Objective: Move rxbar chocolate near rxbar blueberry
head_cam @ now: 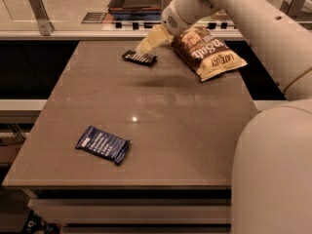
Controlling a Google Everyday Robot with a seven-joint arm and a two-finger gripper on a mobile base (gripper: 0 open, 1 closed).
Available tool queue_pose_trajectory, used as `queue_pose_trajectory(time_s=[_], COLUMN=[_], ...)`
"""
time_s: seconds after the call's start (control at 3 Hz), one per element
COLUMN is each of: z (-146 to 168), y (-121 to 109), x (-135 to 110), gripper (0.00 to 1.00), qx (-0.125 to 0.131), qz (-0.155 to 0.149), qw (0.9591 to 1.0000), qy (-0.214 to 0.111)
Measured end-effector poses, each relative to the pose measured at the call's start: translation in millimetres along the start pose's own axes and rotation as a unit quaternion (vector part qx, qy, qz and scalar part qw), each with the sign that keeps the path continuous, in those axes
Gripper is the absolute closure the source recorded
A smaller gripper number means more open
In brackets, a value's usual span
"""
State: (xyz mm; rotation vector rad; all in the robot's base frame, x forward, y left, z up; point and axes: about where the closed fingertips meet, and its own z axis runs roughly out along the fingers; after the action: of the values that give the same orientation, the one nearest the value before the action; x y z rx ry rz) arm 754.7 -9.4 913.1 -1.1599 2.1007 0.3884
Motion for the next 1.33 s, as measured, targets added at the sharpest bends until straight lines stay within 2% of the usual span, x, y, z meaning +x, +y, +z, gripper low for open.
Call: queue_pose_trajectory(time_s=[0.33,0.67,1.33], z=[22.7,45.0,65.4], y=[0.2,1.4,2.2], x=[1.0,3.2,5.9], gripper=[0.0,0.0,0.0], qx=[0.012,0.013,0.0], qz=[-0.009,-0.015,-0.014], qw=[0.9991,0.9974,0.9956], qy=[0.04,0.07,0.093])
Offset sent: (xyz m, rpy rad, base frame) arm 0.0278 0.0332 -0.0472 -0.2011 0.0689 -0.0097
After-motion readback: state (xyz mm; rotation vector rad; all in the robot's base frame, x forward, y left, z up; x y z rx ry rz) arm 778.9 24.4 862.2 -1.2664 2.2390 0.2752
